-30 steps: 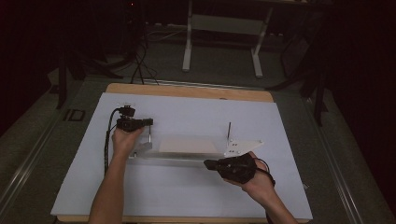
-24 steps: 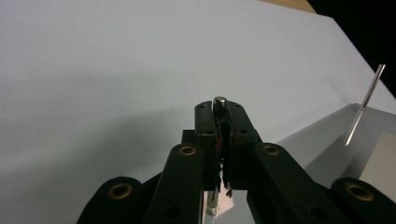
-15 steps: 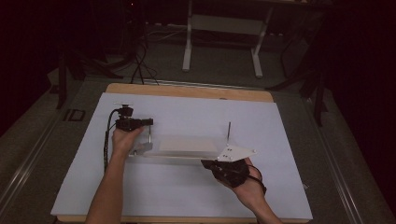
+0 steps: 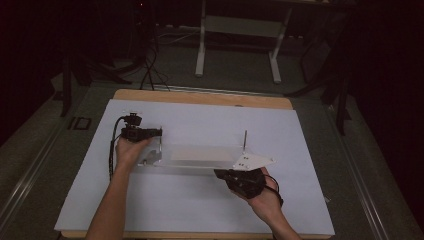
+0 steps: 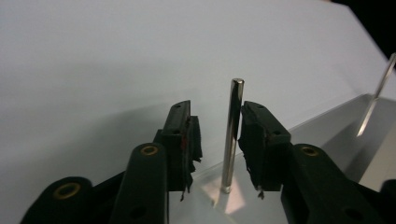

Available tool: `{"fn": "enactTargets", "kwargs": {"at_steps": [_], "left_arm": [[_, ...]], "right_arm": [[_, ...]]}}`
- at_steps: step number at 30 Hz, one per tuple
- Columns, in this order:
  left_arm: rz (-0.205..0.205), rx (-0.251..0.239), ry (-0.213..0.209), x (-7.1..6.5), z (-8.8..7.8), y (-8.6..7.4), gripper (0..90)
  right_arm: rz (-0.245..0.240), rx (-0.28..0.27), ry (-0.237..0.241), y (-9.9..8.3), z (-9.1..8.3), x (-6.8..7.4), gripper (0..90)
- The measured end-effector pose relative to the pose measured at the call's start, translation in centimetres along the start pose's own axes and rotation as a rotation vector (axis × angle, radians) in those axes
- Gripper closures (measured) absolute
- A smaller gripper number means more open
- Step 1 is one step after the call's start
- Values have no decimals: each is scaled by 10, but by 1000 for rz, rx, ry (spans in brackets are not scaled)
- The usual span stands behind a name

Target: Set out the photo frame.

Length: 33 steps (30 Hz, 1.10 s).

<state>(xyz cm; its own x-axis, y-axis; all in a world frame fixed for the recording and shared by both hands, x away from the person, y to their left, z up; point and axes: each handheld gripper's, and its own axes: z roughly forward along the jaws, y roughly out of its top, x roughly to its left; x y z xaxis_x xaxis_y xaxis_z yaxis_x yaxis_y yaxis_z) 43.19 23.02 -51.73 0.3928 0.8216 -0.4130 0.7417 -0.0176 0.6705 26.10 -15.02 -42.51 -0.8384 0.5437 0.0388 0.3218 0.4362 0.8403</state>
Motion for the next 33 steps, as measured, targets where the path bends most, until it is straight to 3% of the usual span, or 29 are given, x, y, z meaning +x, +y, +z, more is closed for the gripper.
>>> {"fn": "enactTargets", "kwargs": {"at_steps": [2,7,9,13,17,22,33], "left_arm": [[41,-48,20,-3,-7,-4,612],[139,-94,54,-10,-27,-14,606],[157,-114,64,-14,-37,-18,591],[163,-199,42,-20,-54,-35,586],[138,-235,25,-21,-64,-49,584],[154,-286,33,-25,-79,-63,583],[215,-275,73,-37,-92,-67,559]], "right_arm": [[1,-2,1,0,0,0,900],[3,-3,0,1,0,-1,900],[6,-7,-1,2,0,-1,900],[11,-20,-3,3,-1,-3,900],[19,-27,-7,6,-2,-6,900],[21,-34,-11,8,-4,-8,900],[50,-74,-20,13,-6,-15,900]]}}
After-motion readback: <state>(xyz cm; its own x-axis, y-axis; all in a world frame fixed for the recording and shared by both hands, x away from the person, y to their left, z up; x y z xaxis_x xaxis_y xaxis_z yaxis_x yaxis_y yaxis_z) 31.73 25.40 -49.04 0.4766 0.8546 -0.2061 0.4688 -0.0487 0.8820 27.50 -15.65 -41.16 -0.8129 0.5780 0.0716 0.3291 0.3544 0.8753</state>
